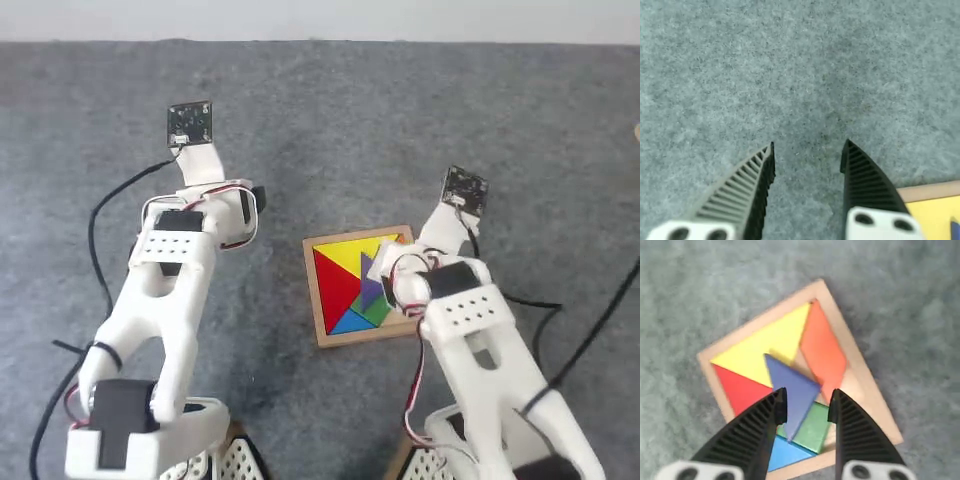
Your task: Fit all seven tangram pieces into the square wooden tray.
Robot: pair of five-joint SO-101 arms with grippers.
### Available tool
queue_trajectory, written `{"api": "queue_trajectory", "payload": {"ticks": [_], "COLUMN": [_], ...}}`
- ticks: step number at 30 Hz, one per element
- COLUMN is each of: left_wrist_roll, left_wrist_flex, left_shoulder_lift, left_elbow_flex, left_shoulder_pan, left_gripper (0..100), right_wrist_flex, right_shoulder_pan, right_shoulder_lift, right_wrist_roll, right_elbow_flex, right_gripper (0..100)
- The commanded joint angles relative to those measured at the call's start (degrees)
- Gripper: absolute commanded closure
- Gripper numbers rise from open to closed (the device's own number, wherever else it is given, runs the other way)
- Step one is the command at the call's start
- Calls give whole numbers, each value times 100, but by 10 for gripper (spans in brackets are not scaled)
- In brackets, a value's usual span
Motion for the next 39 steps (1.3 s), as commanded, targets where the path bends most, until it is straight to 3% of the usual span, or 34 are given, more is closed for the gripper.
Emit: {"api": "queue_trajectory", "payload": {"ticks": [1, 5, 15, 28, 39], "left_wrist_roll": [-70, -70, -70, -70, -70], "left_wrist_flex": [-132, -132, -132, -132, -132], "left_shoulder_lift": [-88, -88, -88, -88, -88], "left_elbow_flex": [-40, -22, -22, -22, -40], "left_shoulder_pan": [26, 26, 26, 26, 26], "left_gripper": [788, 788, 788, 788, 788], "right_wrist_flex": [-338, -1429, -2299, -1640, -1270], "right_shoulder_pan": [-409, -857, -919, -866, -92], "right_shoulder_lift": [-418, -163, 1165, 1455, 1446], "right_wrist_roll": [642, 1855, 1952, 1934, 1916], "right_elbow_flex": [0, 202, 229, 141, 141], "right_gripper": [852, 851, 851, 851, 876]}}
